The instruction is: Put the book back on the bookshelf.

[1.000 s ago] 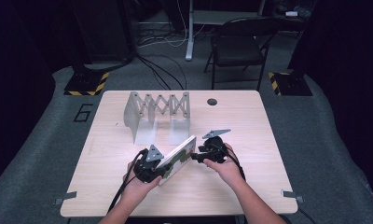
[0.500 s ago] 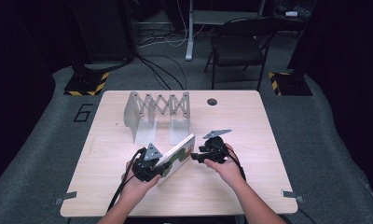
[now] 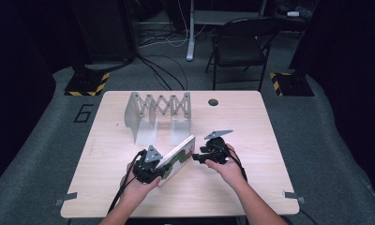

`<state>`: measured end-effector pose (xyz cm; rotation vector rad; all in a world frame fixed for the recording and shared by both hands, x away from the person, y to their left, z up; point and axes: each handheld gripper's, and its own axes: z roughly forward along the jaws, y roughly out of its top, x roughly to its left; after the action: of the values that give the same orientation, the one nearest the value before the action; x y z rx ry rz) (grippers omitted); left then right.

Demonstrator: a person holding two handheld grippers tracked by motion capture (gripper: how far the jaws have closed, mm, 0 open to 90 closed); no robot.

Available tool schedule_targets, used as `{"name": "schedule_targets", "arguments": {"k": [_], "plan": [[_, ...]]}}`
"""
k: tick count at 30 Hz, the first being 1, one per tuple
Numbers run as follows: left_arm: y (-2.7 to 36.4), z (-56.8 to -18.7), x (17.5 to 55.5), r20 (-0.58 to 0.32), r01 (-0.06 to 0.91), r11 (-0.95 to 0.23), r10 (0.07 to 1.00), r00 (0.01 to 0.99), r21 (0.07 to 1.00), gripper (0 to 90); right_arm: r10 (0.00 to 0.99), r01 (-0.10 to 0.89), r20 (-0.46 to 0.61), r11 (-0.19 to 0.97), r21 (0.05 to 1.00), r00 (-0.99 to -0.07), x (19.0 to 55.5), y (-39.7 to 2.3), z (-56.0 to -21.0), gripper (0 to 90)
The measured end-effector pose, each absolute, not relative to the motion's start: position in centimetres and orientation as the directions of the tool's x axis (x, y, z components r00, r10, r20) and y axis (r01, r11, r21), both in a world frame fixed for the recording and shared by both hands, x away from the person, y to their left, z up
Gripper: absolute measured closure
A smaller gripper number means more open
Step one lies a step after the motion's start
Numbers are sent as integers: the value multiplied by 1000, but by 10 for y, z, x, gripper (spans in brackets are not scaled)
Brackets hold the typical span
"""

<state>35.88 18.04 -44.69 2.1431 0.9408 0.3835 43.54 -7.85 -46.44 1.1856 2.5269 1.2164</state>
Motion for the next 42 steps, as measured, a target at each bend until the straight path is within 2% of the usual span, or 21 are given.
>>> {"name": "schedule_targets", "arguments": {"k": [10,21,42], "plan": [[181,-448,357,9,475,-484,708,707,734,752,683,604,227,380,700,-694,436,-79,-465,465],[182,-450,357,-22,494,-455,718,695,741,752,684,602,226,379,703,-694,437,-79,-467,465],[187,-440,356,-25,476,-425,725,688,770,758,688,616,241,369,696,-685,436,-81,-466,465]]}}
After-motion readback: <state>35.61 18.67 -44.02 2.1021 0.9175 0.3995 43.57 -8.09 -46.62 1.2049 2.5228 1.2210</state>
